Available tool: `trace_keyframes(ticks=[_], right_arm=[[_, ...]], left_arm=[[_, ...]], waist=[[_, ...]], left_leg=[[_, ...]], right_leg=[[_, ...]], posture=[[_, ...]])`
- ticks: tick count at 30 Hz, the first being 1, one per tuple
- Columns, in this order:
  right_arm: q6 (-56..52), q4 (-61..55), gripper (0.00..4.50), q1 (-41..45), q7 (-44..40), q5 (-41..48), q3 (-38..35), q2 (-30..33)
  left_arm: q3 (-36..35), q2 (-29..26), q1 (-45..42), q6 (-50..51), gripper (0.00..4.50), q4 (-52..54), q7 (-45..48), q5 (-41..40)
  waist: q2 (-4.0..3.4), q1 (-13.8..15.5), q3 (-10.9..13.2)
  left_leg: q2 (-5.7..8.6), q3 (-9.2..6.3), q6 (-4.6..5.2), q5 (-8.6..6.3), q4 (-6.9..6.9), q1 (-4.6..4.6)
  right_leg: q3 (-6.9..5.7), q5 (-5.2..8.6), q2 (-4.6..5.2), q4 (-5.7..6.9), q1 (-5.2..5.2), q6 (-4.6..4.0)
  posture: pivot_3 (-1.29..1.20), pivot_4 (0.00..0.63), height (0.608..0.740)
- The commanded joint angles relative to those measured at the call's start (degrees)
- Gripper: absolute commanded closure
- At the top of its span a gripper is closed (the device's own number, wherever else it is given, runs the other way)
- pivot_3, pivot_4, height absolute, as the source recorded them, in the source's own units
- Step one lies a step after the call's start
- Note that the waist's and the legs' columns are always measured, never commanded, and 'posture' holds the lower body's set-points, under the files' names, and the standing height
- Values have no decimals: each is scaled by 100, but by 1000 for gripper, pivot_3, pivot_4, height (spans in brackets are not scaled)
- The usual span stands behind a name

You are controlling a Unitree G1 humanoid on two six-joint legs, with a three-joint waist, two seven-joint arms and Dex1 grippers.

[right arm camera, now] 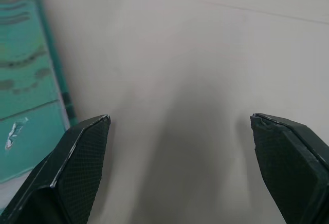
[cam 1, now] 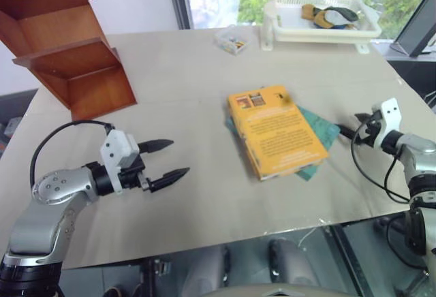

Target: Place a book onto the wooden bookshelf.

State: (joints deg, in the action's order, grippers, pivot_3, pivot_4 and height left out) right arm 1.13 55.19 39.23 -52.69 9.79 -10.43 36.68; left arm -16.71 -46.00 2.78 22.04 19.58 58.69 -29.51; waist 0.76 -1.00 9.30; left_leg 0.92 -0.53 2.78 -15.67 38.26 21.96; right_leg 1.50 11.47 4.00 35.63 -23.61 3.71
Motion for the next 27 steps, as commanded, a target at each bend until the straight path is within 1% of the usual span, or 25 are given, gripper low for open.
trace_keyframes(ticks=[1, 5, 8, 14, 17, 19, 24, 27], right_arm=[[-232, -599, 0, -311, -172, 110, 90, -157], [-539, -1378, 0, -635, -89, 206, 141, -337], [-659, -1715, 0, -754, 3, 211, 195, -453], [-447, -1146, 0, -318, 313, 15, 260, -585], [-220, -610, 0, 61, 485, -100, 290, -657], [-82, -315, 0, 258, 546, -155, 301, -702], [207, 218, 0, 568, 629, -266, 323, -774], [412, 414, 0, 704, 766, -376, 326, -674]], left_arm=[[-163, -73, -10, -86, 78, 198, 33, -121], [-153, -100, -40, -81, 78, 143, 110, -133], [-77, -128, -154, -115, 78, 12, 191, -110], [145, -139, -490, -171, 78, -260, 349, -50], [220, -145, -591, -203, 78, -336, 394, -31], [227, -151, -609, -209, 78, -350, 407, -32], [202, -169, -541, -235, 78, -334, 411, -36], [135, -143, -465, -224, 78, -284, 328, -59]], waist=[[0, 0, 0], [0, -30, 0], [0, -42, 0], [1, -108, 0], [0, -135, 1], [0, -136, 2], [-1, -134, 2], [-2, -133, 4]], left_leg=[[0, 0, 0, 0, 0, -2], [-4, 0, -1, 0, 0, -7], [-4, -1, -1, 0, 0, -8], [0, 4, -1, 1, 3, -9], [0, 3, -1, 1, 2, -8], [0, 2, -2, 1, 0, -6], [0, -1, -2, 1, -5, 0], [4, 0, -2, 1, -5, 1]], right_leg=[[0, 5, 0, 2, 1, -9], [3, 7, -1, 11, 0, -13], [2, 6, -2, 14, 0, -13], [3, 6, -3, 14, 1, -13], [3, 6, -5, 14, -1, -13], [2, -4, -6, 12, -2, 4], [-1, -5, -5, 6, -6, 6], [0, -6, 0, 2, -6, 7]], posture=[[0, 150, 740], [0, 150, 740], [0, 150, 740], [0, 150, 740], [0, 150, 740], [0, 150, 740], [0, 150, 740], [0, 150, 740]])
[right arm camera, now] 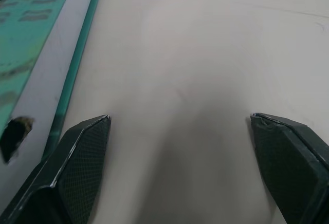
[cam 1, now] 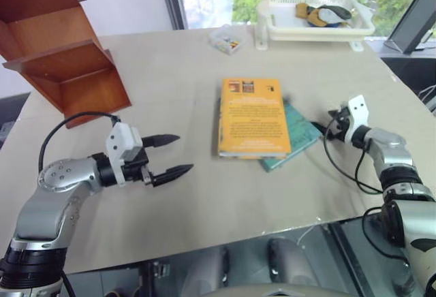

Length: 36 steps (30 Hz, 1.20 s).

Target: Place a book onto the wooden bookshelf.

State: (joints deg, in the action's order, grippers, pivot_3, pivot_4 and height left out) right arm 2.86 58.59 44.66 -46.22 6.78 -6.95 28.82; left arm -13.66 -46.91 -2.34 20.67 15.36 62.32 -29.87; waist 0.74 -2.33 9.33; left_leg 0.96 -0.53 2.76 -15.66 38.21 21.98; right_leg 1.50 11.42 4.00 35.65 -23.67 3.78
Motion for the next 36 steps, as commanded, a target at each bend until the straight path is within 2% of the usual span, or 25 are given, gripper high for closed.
trace_keyframes(ticks=[1, 6, 11, 18, 21, 26, 29, 36], right_arm=[[299, 73, 0, 177, 138, -105, -21, 179], [227, -666, 0, -100, -250, 121, -194, 553], [-578, -2741, 0, -1161, -524, 551, -378, 990], [-2241, -6100, 0, -3009, -656, 1557, -918, 1533], [-2815, -7127, 0, -3704, -502, 1858, -1236, 1714], [-3159, -7681, 0, -4296, -146, 1980, -1578, 1657], [-3219, -7940, 0, -4672, -24, 1969, -1724, 1625], [-3347, -8756, 0, -5320, -85, 2480, -2201, 1561]], left_arm=[[-187, -34, 61, -81, 78, 137, -80, -26], [-114, 318, -172, 230, 78, -192, -436, -275], [-30, 751, -693, 888, 78, -821, -691, -673], [459, 1315, -2208, 1752, 78, -2722, -508, -739], [570, 1549, -3337, 2320, 78, -4206, -136, -752], [860, 1666, -4519, 2191, 78, -6167, 439, -157], [759, 1758, -5061, 2393, 78, -7058, 778, -98], [929, 2065, -5724, 3071, 78, -8181, 1393, 298]], waist=[[0, 3, 2], [-17, 33, 12], [-17, 92, 12], [-14, 198, 12], [-2, 266, 9], [9, 208, 9], [12, 176, 11], [16, 175, 13]], left_leg=[[0, 0, 0, 0, 0, 0], [4, -4, 1, 0, 0, 1], [4, -18, 1, -1, -1, 5], [6, -16, 2, 0, 10, 5], [20, -46, 2, 1, 22, 12], [41, -38, 3, 1, 26, 16], [44, -42, 3, 1, 23, 23], [45, -60, 4, 0, 31, 51]], right_leg=[[0, 0, 1, 0, 0, 0], [-2, 0, 6, -1, 0, 1], [-14, 0, 4, 1, 1, 1], [-15, -1, 1, 12, 1, 4], [-41, 0, -3, 17, 9, 5], [-35, 0, -3, 12, 8, 7], [-38, 3, -4, 7, 4, 8], [-48, 5, -2, 8, -11, 12]], posture=[[0, 150, 740], [0, 150, 740], [0, 150, 740], [0, 150, 740], [0, 150, 740], [0, 150, 740], [0, 150, 740], [0, 150, 740]])
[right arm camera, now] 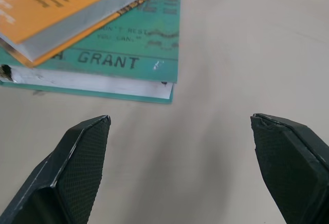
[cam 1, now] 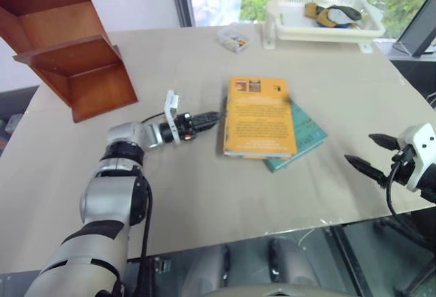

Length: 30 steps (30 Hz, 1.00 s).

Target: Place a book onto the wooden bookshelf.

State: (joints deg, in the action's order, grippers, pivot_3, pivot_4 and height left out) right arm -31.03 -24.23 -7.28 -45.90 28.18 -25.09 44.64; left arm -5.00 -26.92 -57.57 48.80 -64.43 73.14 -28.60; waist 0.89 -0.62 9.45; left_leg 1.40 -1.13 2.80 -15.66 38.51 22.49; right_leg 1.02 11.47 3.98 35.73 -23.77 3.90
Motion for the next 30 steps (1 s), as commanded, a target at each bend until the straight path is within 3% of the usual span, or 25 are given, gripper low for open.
trace_keyframes(ticks=[1, 5, 10, 20, 26, 27, 28, 30], right_arm=[[4, -590, 0, -218, -176, 497, -460, -31], [-68, -1140, 0, -750, -671, 1145, -733, 58], [-135, -1403, 0, -1029, -882, 1552, -973, 135], [-98, -1436, 0, -1132, -891, 1685, -1044, 270], [-90, -1476, 0, -1181, -859, 1687, -1095, 290], [-83, -1480, 0, -1196, -860, 1687, -1103, 286], [-61, -1481, 0, -1211, -849, 1668, -1112, 273], [-25, -1474, 0, -1221, -818, 1645, -1115, 248]], left_arm=[[107, 107, -247, 308, 78, -271, 342, 270], [169, 403, -449, 513, 78, -600, 360, 570], [-364, 662, -682, 609, 78, -880, 0, 414], [-1375, 995, -666, 769, 78, -1130, -908, 242], [-1527, 1087, -685, 865, 78, -1096, -827, 349], [-1556, 1099, -689, 881, 675, -1099, -857, 351], [-1571, 1112, -689, 887, 750, -1099, -868, 356], [-1577, 1128, -686, 926, 1695, -1096, -842, 370]], waist=[[1, 3, 1], [3, 39, 0], [6, 29, -1], [8, 81, 0], [7, 128, 0], [7, 136, -1], [7, 142, 0], [7, 142, 0]], left_leg=[[1, -4, 0, 0, 1, 2], [-1, -27, -1, 0, 8, 7], [-5, -32, 0, 0, 20, 7], [-4, -40, -1, 0, 23, 10], [-3, -40, -2, 1, 24, 9], [-3, -39, -2, 1, 24, 9], [-3, -40, -2, 1, 24, 9], [-2, -40, -2, 1, 24, 10]], right_leg=[[-4, 0, 0, 0, 0, 0], [-23, 1, 0, 1, 7, 1], [-23, 1, 5, 5, 13, 2], [-30, 1, 6, 8, 13, 2], [-30, 0, 6, 10, 13, 2], [-30, 0, 6, 9, 13, 2], [-30, 0, 6, 9, 13, 2], [-30, 0, 7, 8, 13, 2]], posture=[[0, 150, 740], [0, 150, 740], [0, 150, 740], [0, 150, 740], [0, 150, 740], [0, 150, 740], [0, 150, 740], [0, 150, 740]])
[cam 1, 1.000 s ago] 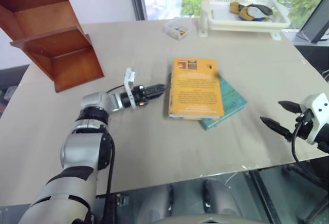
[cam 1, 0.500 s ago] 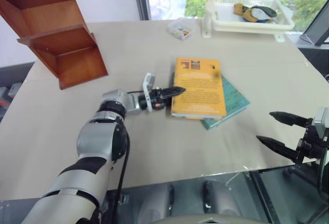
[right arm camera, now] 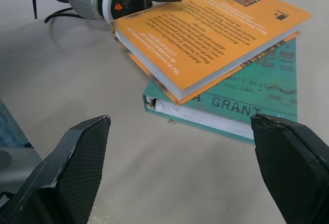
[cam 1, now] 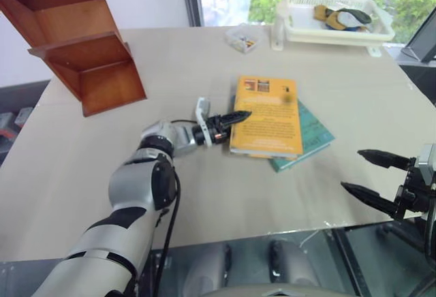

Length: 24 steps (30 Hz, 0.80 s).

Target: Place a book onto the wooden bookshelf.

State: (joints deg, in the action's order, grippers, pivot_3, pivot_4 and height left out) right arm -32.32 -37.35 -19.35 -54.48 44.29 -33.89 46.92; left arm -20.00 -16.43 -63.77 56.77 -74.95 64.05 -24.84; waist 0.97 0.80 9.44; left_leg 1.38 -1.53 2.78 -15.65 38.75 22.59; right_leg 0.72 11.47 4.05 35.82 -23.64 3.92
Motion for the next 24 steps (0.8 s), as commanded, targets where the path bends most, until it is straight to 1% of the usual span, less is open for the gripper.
trace_keyframes(ticks=[1, 3, 5, 13, 18, 20, 22, 24], right_arm=[[115, -156, 0, -16, 46, 29, -231, 16], [132, -152, 0, -17, 52, 24, -218, 9], [148, -143, 0, -23, 52, 16, -216, 6], [221, -65, 0, -35, 20, -12, -208, 26], [219, 84, 0, 79, -13, -34, -161, 87], [237, 150, 0, 139, -43, -65, -113, 104], [251, 227, 0, 235, -66, -78, -76, 115], [337, 354, 0, 379, -141, -43, -62, 78]], left_arm=[[-62, 85, -64, 155, 2315, -38, 104, 13], [-24, 94, -53, 206, 2760, -25, 172, 51], [-8, 89, -38, 229, 3605, -15, 225, 89], [-3, -51, -29, 357, 3605, 112, 708, 93], [-57, -137, -301, 368, 3605, 420, 1105, -97], [32, -137, -419, 312, 3605, 733, 1313, -131], [108, -116, -478, 92, 3605, 1185, 1324, -136], [-159, 32, -446, -472, 3605, 1842, 828, -312]], waist=[[0, 0, 0], [0, 0, 0], [0, -1, 0], [0, -4, 0], [2, -7, 1], [2, -2, 2], [3, -2, 2], [3, -6, 2]], left_leg=[[1, 1, 0, 0, 0, 0], [1, 0, 0, 0, 0, 0], [1, 0, 0, 0, 0, 0], [1, 0, 0, 0, 1, 0], [1, 1, 0, 0, 1, 0], [1, -1, 0, 0, 3, 3], [0, -4, -1, 1, 6, 8], [-1, -3, -2, 1, 8, 8]], right_leg=[[1, 0, 1, 0, 0, 0], [0, 0, 1, 0, 0, 0], [0, 0, 0, 1, 0, 0], [0, 0, 0, 1, 0, 0], [0, 0, 0, 1, -1, 0], [-2, 0, 0, 1, -1, 0], [-4, 0, 0, 1, -2, 0], [-3, 0, 1, 0, -2, 0]], posture=[[0, 150, 740], [0, 150, 740], [0, 150, 740], [0, 150, 740], [0, 150, 740], [0, 150, 740], [0, 150, 740], [0, 150, 740]])
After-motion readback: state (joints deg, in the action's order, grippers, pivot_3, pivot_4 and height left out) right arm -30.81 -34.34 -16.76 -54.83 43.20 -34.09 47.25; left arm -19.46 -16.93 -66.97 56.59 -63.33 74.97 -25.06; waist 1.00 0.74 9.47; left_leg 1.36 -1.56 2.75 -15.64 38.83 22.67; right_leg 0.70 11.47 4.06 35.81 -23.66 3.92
